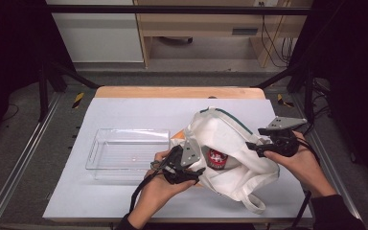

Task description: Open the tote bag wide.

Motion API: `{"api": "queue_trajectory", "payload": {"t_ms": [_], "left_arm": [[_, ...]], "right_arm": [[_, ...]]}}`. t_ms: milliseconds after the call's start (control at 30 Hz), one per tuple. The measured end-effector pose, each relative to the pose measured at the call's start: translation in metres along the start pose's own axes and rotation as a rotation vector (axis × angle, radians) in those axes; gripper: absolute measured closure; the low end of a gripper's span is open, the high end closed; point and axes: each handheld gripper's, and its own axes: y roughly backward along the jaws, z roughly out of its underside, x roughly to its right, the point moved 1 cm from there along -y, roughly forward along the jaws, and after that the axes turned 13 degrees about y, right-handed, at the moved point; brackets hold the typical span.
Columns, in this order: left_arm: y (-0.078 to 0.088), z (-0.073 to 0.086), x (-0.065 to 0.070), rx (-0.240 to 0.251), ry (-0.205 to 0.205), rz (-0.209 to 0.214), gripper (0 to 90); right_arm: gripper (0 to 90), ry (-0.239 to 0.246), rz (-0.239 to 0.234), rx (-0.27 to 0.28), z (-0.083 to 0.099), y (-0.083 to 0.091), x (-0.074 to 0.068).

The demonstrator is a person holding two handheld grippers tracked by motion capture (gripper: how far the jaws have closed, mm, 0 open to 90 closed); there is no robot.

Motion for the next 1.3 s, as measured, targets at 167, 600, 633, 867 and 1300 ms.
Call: {"api": "queue_trajectory", "payload": {"t_ms": [167,600,633,867,1300], "left_arm": [[-0.003,-0.002,0.005,0.003,-0.003,0.01,35.1],[-0.012,-0.001,0.003,-0.02,0.011,0.019,47.4],[-0.012,-0.001,0.003,-0.021,0.011,0.022,49.0],[-0.01,0.002,-0.002,-0.01,0.018,0.041,70.1],[-0.001,0.005,-0.004,-0.002,-0.005,0.042,76.5]], "right_arm": [[31.6,0.013,-0.065,-0.015,0.001,-0.003,-0.006],[19.3,0.095,-0.075,-0.018,-0.004,-0.005,-0.033],[18.4,0.103,-0.071,-0.022,-0.004,-0.007,-0.034],[14.1,0.127,-0.079,-0.014,-0.004,-0.015,-0.045],[33.9,0.199,-0.06,-0.064,0.001,-0.028,-0.057]]}}
